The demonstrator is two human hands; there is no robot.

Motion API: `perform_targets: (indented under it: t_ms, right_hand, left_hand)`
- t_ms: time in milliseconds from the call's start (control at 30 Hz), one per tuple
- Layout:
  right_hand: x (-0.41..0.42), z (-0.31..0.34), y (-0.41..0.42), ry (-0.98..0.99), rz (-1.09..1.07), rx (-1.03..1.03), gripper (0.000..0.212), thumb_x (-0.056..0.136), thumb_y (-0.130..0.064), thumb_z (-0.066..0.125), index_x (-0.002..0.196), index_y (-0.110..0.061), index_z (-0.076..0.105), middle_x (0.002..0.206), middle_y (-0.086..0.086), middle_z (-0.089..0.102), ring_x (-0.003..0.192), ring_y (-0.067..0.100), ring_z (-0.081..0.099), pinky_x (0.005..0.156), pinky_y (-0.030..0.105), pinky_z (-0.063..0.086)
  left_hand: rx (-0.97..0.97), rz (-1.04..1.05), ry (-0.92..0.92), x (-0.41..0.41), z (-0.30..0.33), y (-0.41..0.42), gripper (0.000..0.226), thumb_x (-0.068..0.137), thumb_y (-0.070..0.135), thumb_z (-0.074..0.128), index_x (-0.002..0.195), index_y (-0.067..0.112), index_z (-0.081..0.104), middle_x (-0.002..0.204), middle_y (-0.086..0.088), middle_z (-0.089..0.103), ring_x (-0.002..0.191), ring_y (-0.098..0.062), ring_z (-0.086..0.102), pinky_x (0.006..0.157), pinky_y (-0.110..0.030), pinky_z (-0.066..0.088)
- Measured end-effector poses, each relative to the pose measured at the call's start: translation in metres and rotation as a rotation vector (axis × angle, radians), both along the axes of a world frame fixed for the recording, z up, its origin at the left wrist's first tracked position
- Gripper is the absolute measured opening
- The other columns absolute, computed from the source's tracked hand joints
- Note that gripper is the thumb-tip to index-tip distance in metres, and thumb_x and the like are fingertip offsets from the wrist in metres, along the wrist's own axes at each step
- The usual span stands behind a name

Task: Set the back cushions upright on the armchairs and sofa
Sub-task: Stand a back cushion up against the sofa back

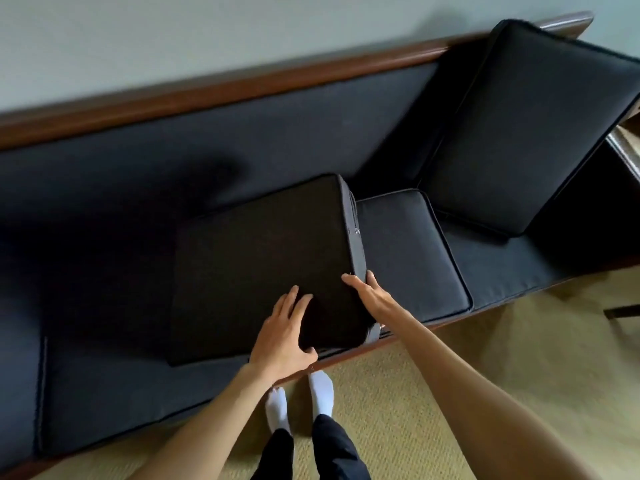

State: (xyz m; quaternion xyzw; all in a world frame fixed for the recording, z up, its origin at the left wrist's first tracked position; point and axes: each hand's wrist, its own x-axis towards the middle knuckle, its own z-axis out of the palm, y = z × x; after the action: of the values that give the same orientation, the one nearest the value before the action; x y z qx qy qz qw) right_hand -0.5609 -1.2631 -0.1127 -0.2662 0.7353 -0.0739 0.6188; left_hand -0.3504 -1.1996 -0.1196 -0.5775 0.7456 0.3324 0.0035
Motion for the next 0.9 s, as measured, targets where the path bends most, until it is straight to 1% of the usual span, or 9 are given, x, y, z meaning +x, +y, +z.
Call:
perform_targets:
  t_ms: [100, 167, 333, 500, 667, 733, 833, 867, 900]
  right_hand:
    - [0.018, 0.031, -0.014, 0.037, 0.047, -0.027, 0.095, 0.08, -0.072, 0.053, 0.153, -0.02, 0.022, 0.148, 0.014, 0.04, 0.129, 0.034, 0.045, 0.093, 0.039, 0.039]
    - [0.032, 0.053, -0.025, 0.047, 0.095, -0.022, 0.102, 0.072, -0.079, 0.054, 0.148, -0.014, 0.033, 0.145, 0.012, 0.044, 0.124, 0.033, 0.049, 0.088, 0.041, 0.043]
    - [0.075, 0.104, -0.054, 0.101, 0.242, -0.055, 0.124, 0.05, -0.096, 0.051, 0.144, -0.016, 0.043, 0.142, 0.009, 0.049, 0.12, 0.033, 0.054, 0.099, 0.051, 0.048]
    - [0.135, 0.152, -0.088, 0.093, 0.276, -0.079, 0.119, 0.057, -0.098, 0.04, 0.143, -0.016, 0.047, 0.139, 0.014, 0.052, 0.112, 0.04, 0.06, 0.074, 0.045, 0.057]
    - [0.212, 0.173, -0.107, 0.157, 0.263, -0.145, 0.125, 0.051, -0.096, 0.048, 0.136, -0.005, 0.043, 0.124, 0.014, 0.06, 0.098, 0.037, 0.065, 0.078, 0.048, 0.059]
    - [0.241, 0.189, -0.109, 0.228, 0.345, -0.228, 0.099, 0.074, -0.083, 0.045, 0.132, -0.002, 0.048, 0.124, 0.014, 0.061, 0.102, 0.035, 0.064, 0.077, 0.038, 0.057]
    - [0.267, 0.208, -0.109, 0.474, 0.542, -0.531, 0.038, 0.099, -0.028, 0.043, 0.117, 0.002, 0.058, 0.121, 0.022, 0.062, 0.106, 0.04, 0.061, 0.08, 0.037, 0.052]
    - [0.273, 0.211, -0.109, 0.556, 0.599, -0.626, 0.032, 0.094, -0.015, 0.048, 0.121, 0.0, 0.056, 0.124, 0.024, 0.059, 0.108, 0.042, 0.059, 0.083, 0.041, 0.052]
    - [0.278, 0.213, -0.106, 0.6, 0.687, -0.709, 0.047, 0.087, -0.006, 0.055, 0.134, -0.006, 0.047, 0.133, 0.024, 0.051, 0.115, 0.043, 0.054, 0.087, 0.046, 0.051]
  left_hand:
    - [-0.043, 0.045, 0.042, 0.019, 0.02, -0.007, 0.104, 0.07, 0.051, 0.071, 0.153, 0.027, 0.013, 0.164, 0.0, 0.007, 0.15, -0.023, 0.012, 0.113, -0.046, 0.036]
    - [-0.068, 0.07, 0.061, 0.032, 0.037, -0.014, 0.11, 0.065, 0.059, 0.071, 0.153, 0.027, 0.013, 0.163, 0.0, 0.01, 0.149, -0.023, 0.015, 0.113, -0.046, 0.035]
    - [-0.111, 0.128, 0.104, 0.074, 0.069, -0.029, 0.122, 0.057, 0.065, 0.077, 0.154, 0.029, 0.013, 0.162, 0.002, 0.014, 0.148, -0.02, 0.017, 0.116, -0.045, 0.03]
    - [-0.307, 0.239, 0.242, 0.121, 0.092, -0.038, 0.124, 0.048, 0.069, 0.079, 0.15, 0.022, 0.028, 0.156, -0.001, 0.032, 0.141, -0.019, 0.035, 0.108, -0.045, 0.042]
    - [-0.538, 0.389, 0.377, 0.159, 0.122, -0.029, 0.123, 0.041, 0.064, 0.087, 0.144, 0.02, 0.034, 0.149, -0.004, 0.043, 0.133, -0.019, 0.047, 0.107, -0.035, 0.043]
    - [-0.53, 0.494, 0.403, 0.178, 0.131, -0.028, 0.118, 0.04, 0.058, 0.088, 0.14, 0.023, 0.037, 0.141, 0.0, 0.051, 0.126, -0.015, 0.053, 0.101, -0.035, 0.049]
    - [-0.477, 0.604, 0.428, 0.211, 0.141, -0.031, 0.111, 0.039, 0.053, 0.087, 0.137, 0.029, 0.04, 0.129, 0.01, 0.058, 0.115, -0.009, 0.059, 0.093, -0.033, 0.053]
    - [-0.457, 0.616, 0.436, 0.223, 0.144, -0.033, 0.111, 0.04, 0.052, 0.087, 0.137, 0.03, 0.039, 0.127, 0.011, 0.059, 0.113, -0.008, 0.06, 0.092, -0.032, 0.053]
    - [-0.442, 0.617, 0.446, 0.232, 0.147, -0.035, 0.11, 0.04, 0.052, 0.087, 0.137, 0.032, 0.039, 0.125, 0.013, 0.06, 0.111, -0.008, 0.061, 0.091, -0.032, 0.054]
